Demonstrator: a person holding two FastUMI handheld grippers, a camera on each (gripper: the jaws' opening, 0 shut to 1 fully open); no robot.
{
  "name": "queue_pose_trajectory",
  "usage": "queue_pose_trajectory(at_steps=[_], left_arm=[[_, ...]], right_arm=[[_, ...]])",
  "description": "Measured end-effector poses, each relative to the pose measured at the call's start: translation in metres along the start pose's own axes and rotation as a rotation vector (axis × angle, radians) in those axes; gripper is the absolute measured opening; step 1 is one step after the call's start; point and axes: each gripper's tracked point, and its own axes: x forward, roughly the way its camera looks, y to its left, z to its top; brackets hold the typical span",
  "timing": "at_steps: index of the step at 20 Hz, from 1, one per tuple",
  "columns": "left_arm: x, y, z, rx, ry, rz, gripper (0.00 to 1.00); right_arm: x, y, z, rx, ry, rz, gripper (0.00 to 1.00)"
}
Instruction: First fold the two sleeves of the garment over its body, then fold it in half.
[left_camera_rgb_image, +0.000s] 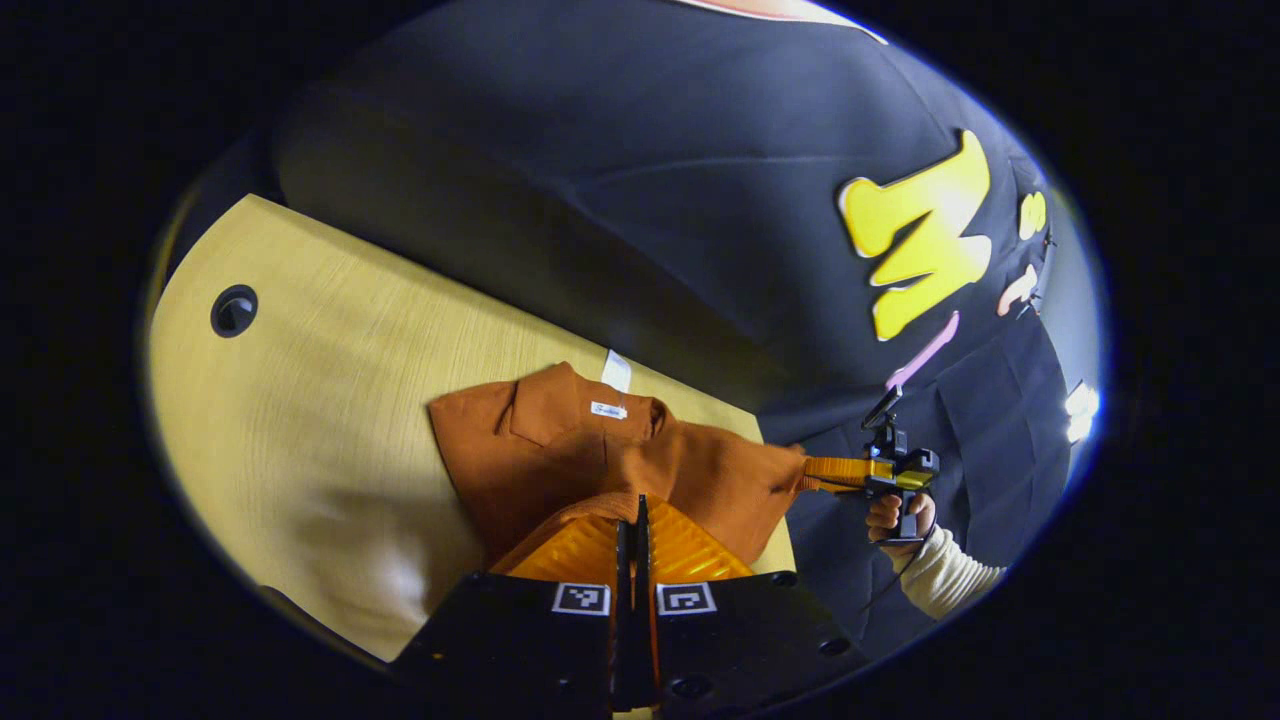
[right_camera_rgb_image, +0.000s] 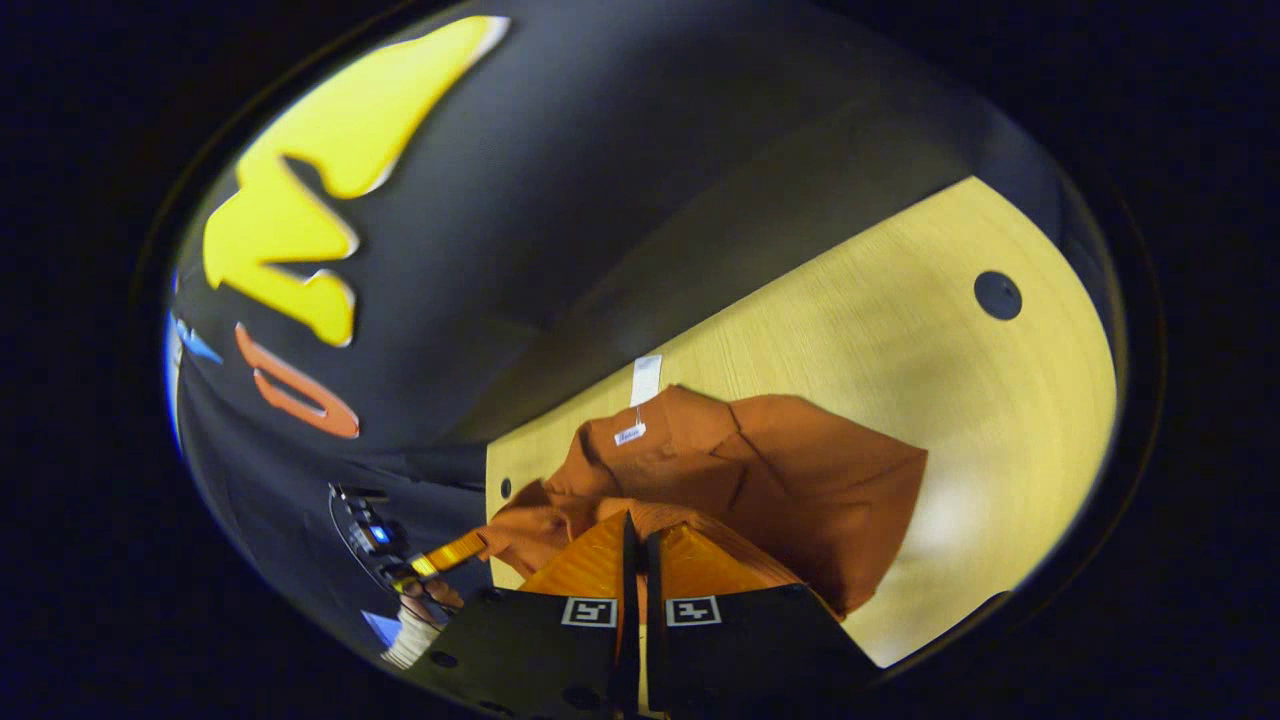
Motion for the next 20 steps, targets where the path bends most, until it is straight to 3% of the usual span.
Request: queue_pose_trajectory(at_steps=[3, 5, 10, 13, 17, 19, 20], left_arm=[[0.036, 0.007, 0.008, -0.026, 0.010, 0.055, 0.03], [0.047, 0.018, 0.006, -0.051, 0.023, 0.063, 0.04], [0.058, 0.065, 0.008, -0.210, -0.008, 0.092, 0.04], [0.058, 0.077, 0.004, -0.196, 0.008, 0.115, 0.04], [0.062, 0.043, 0.007, -0.179, 0.002, 0.023, 0.08], [0.069, 0.029, 0.006, -0.174, -0.005, -0.023, 0.11], [0.072, 0.025, 0.004, -0.177, -0.003, -0.033, 0.18]], right_arm=[[0.042, -0.038, 0.021, 0.116, -0.049, -0.083, 0.03], [0.055, -0.052, 0.030, 0.181, -0.079, -0.087, 0.03], [0.034, -0.086, 0.051, 0.349, -0.173, -0.066, 0.03], [0.036, -0.096, 0.045, 0.433, -0.167, -0.083, 0.03], [0.033, -0.081, 0.049, 0.440, -0.189, -0.006, 0.08], [0.031, -0.076, 0.055, 0.455, -0.231, -0.002, 0.19], [0.029, -0.071, 0.058, 0.457, -0.242, 0.005, 0.16]])
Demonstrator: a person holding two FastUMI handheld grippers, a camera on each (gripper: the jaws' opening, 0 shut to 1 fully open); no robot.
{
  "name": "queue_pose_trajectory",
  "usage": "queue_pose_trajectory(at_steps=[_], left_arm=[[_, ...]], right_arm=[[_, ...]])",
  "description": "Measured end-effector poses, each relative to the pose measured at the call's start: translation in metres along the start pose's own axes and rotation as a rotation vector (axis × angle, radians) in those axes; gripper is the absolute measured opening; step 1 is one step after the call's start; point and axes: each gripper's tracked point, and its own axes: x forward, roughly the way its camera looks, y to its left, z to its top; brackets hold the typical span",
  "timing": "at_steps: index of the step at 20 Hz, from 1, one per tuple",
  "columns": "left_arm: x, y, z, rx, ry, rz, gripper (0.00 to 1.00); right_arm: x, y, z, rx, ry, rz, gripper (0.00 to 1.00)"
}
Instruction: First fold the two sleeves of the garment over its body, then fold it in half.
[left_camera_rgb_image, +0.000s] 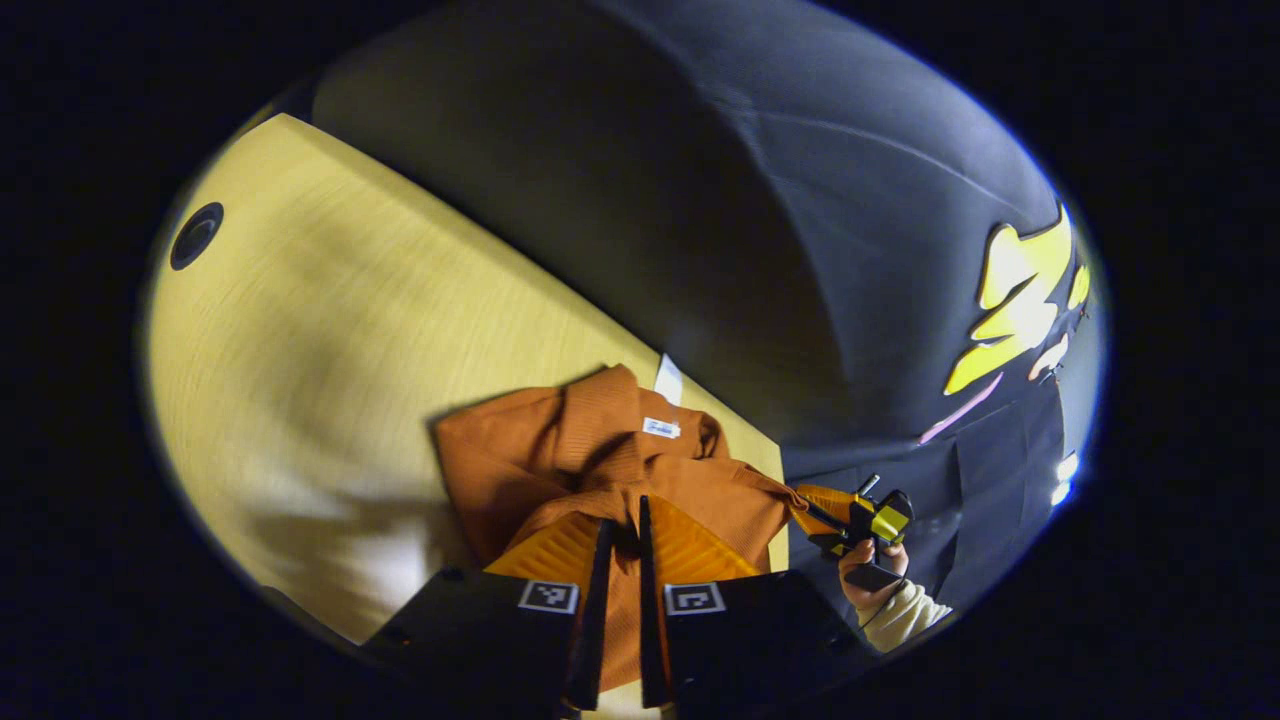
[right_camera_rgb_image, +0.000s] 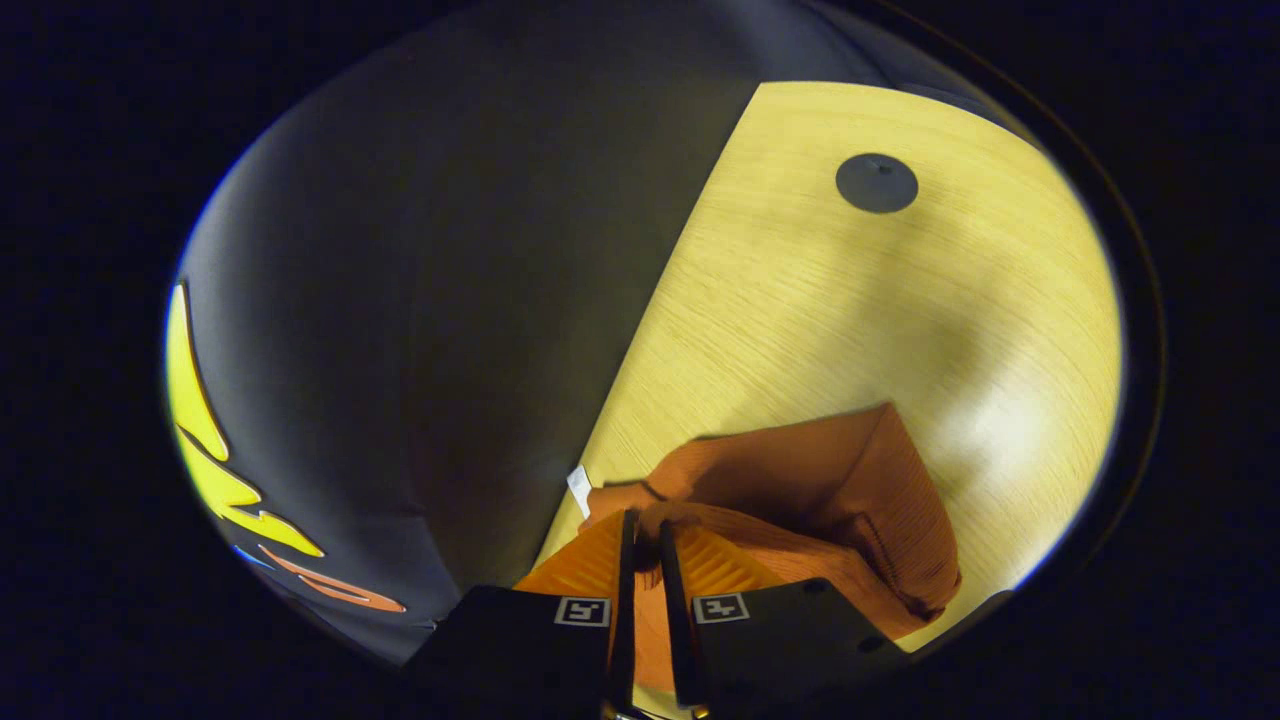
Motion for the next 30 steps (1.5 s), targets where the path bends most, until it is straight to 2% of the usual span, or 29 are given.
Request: queue_pose_trajectory(at_steps=[1, 2, 3, 4, 5, 6, 7, 8, 9, 10, 11, 12, 13, 16, 17, 18, 21, 22, 24, 25, 26, 28, 30], left_arm=[[0.002, -0.003, -0.002, -0.003, 0.002, -0.005, 0.24], [0.004, -0.006, -0.001, -0.005, 0.002, -0.006, 0.24], [0.003, -0.007, -0.002, -0.007, 0.000, -0.006, 0.41], [0.004, -0.008, -0.001, -0.013, -0.003, -0.005, 0.43], [0.005, -0.009, 0.001, -0.026, -0.008, 0.000, 0.44], [0.006, -0.007, 0.002, -0.034, -0.015, 0.023, 0.63], [0.004, 0.002, 0.003, -0.036, -0.028, 0.087, 0.67], [0.003, 0.011, 0.005, -0.027, -0.050, 0.156, 0.80], [-0.001, 0.012, 0.007, -0.031, -0.073, 0.179, 0.96], [-0.008, 0.007, 0.010, -0.045, -0.103, 0.160, 0.86], [-0.016, -0.001, 0.013, -0.053, -0.134, 0.156, 0.86], [-0.025, -0.007, 0.017, -0.044, -0.166, 0.164, 0.91], [-0.035, -0.012, 0.020, -0.024, -0.203, 0.181, 0.93], [-0.068, -0.039, 0.020, 0.115, -0.267, 0.214, 0.95], [-0.080, -0.050, 0.016, 0.171, -0.278, 0.226, 0.96], [-0.091, -0.062, 0.012, 0.230, -0.279, 0.233, 0.96], [-0.127, -0.088, 0.001, 0.407, -0.315, 0.303, 0.95], [-0.138, -0.104, -0.003, 0.446, -0.331, 0.303, 0.97], [-0.162, -0.140, -0.011, 0.498, -0.384, 0.276, 0.97], [-0.175, -0.156, -0.019, 0.523, -0.404, 0.267, 1.00], [-0.184, -0.171, -0.026, 0.566, -0.424, 0.252, 0.97], [-0.199, -0.214, -0.042, 0.697, -0.460, 0.172, 0.96], [-0.207, -0.240, -0.065, 0.826, -0.455, 0.150, 0.96]], right_arm=[[-0.004, 0.007, -0.002, -0.002, -0.002, 0.018, 0.16], [-0.008, 0.010, -0.001, 0.001, 0.005, 0.029, 0.17], [-0.012, 0.014, -0.002, 0.003, 0.005, 0.036, 0.22], [-0.014, 0.018, -0.001, 0.007, 0.002, 0.052, 0.31], [-0.020, 0.025, 0.000, 0.009, -0.005, 0.073, 0.48], [-0.027, 0.032, 0.005, 0.008, -0.020, 0.101, 0.45], [-0.037, 0.039, 0.006, 0.009, -0.030, 0.121, 0.45], [-0.046, 0.043, 0.008, 0.001, -0.039, 0.125, 0.61], [-0.056, 0.044, 0.007, -0.021, -0.041, 0.124, 0.78], [-0.067, 0.048, 0.005, -0.053, -0.043, 0.132, 0.78], [-0.078, 0.052, 0.000, -0.092, -0.040, 0.132, 0.78], [-0.093, 0.053, -0.007, -0.145, -0.041, 0.118, 1.00], [-0.105, 0.053, -0.009, -0.203, -0.046, 0.109, 0.95], [-0.139, 0.051, -0.027, -0.367, -0.049, 0.080, 0.95], [-0.152, 0.053, -0.036, -0.410, -0.043, 0.087, 0.90], [-0.163, 0.052, -0.047, -0.452, -0.029, 0.088, 0.95], [-0.196, 0.046, -0.072, -0.579, -0.024, 0.096, 0.96], [-0.204, 0.044, -0.076, -0.621, -0.040, 0.091, 0.96], [-0.218, 0.038, -0.084, -0.722, -0.064, 0.077, 0.95], [-0.226, 0.038, -0.090, -0.759, -0.071, 0.073, 0.91], [-0.234, 0.040, -0.097, -0.787, -0.075, 0.080, 0.96], [-0.253, 0.040, -0.105, -0.860, -0.106, 0.086, 0.96], [-0.273, 0.038, -0.110, -0.921, -0.148, 0.077, 0.96]])
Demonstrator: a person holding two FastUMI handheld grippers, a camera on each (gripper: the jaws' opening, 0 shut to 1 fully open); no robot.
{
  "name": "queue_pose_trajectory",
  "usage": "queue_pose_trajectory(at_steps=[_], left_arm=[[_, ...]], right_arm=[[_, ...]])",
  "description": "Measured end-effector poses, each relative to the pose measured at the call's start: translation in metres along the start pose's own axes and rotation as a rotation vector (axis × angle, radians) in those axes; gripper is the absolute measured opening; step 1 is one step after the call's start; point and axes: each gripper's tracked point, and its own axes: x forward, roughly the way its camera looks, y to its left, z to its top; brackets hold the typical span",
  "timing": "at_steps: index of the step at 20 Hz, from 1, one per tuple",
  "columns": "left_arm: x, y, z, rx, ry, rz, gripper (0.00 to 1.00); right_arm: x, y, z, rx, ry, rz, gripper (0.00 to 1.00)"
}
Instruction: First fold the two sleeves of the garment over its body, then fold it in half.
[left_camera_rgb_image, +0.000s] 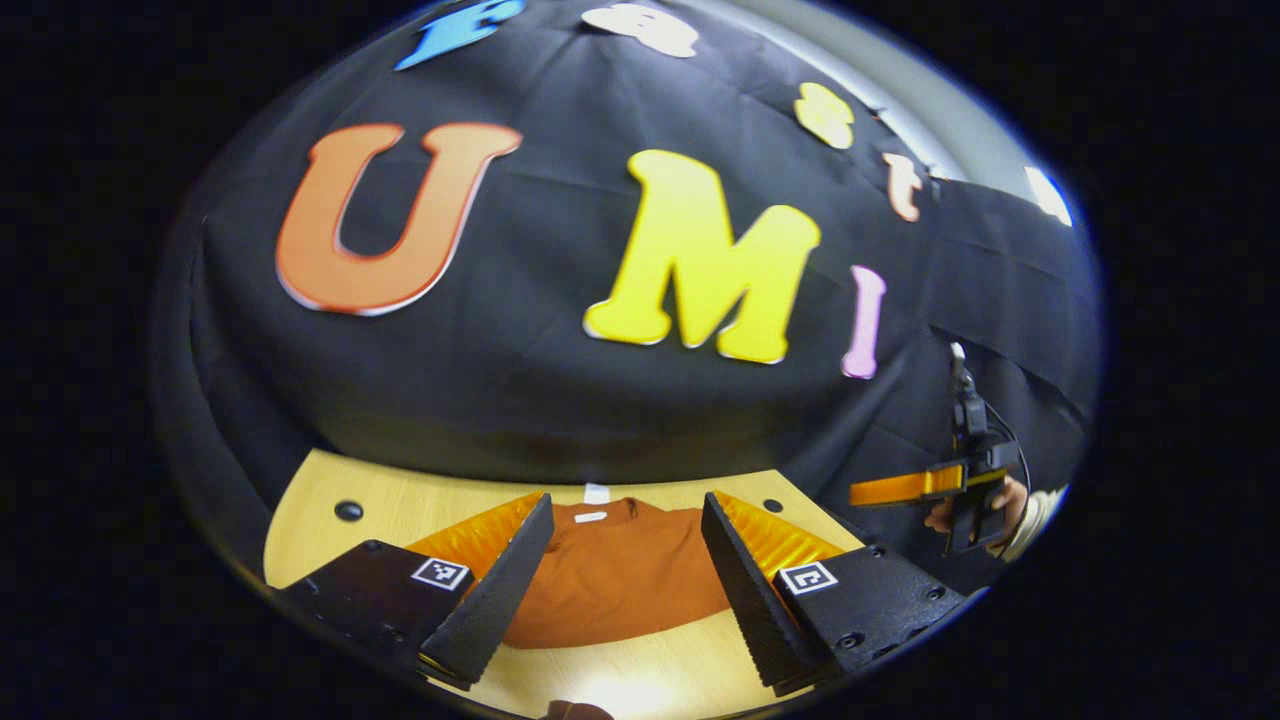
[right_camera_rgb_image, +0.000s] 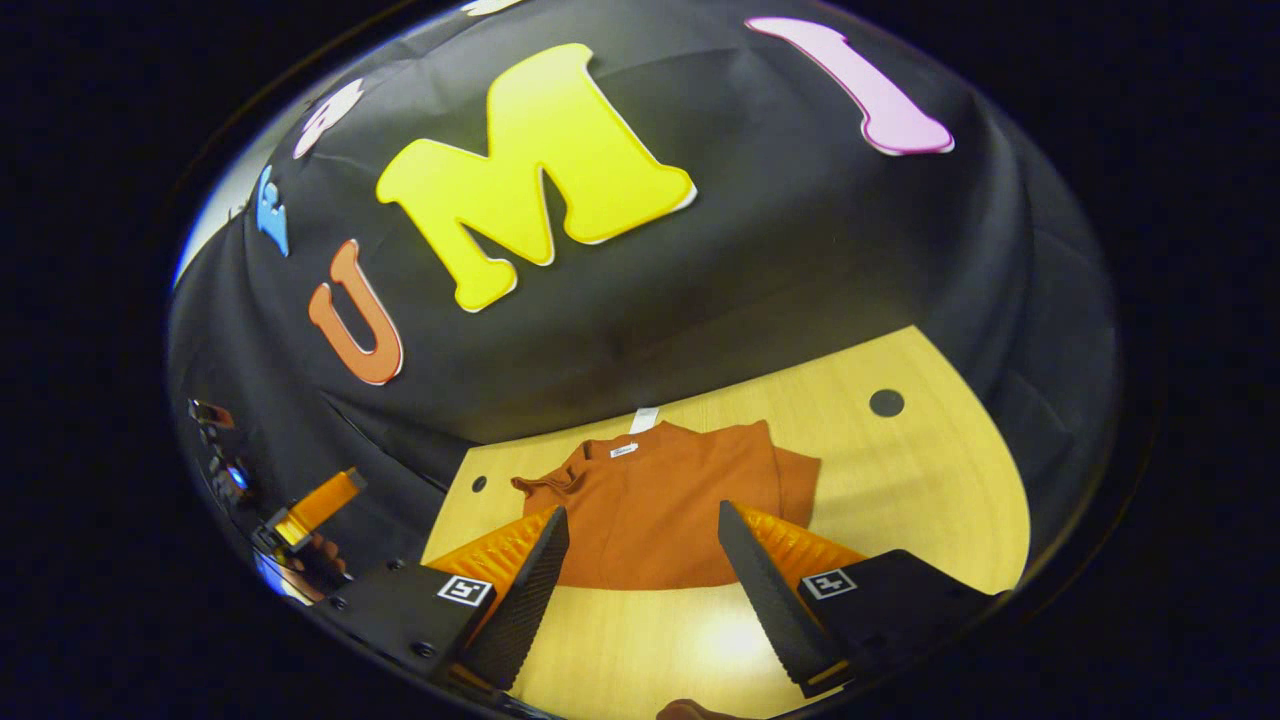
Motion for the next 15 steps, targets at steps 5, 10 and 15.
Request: queue_pose_trajectory(at_steps=[5, 10, 15], left_arm=[[-0.018, -0.013, 0.013, 0.254, -0.033, 0.139, 1.00], [-0.053, -0.029, 0.000, 0.239, -0.066, 0.302, 1.00], [-0.080, -0.045, -0.031, 0.324, -0.094, 0.431, 0.99]], right_arm=[[-0.041, 0.012, -0.014, -0.141, -0.081, -0.031, 0.96], [-0.057, 0.034, -0.041, -0.286, -0.133, -0.041, 0.96], [-0.071, 0.056, -0.064, -0.385, -0.200, -0.032, 0.96]])
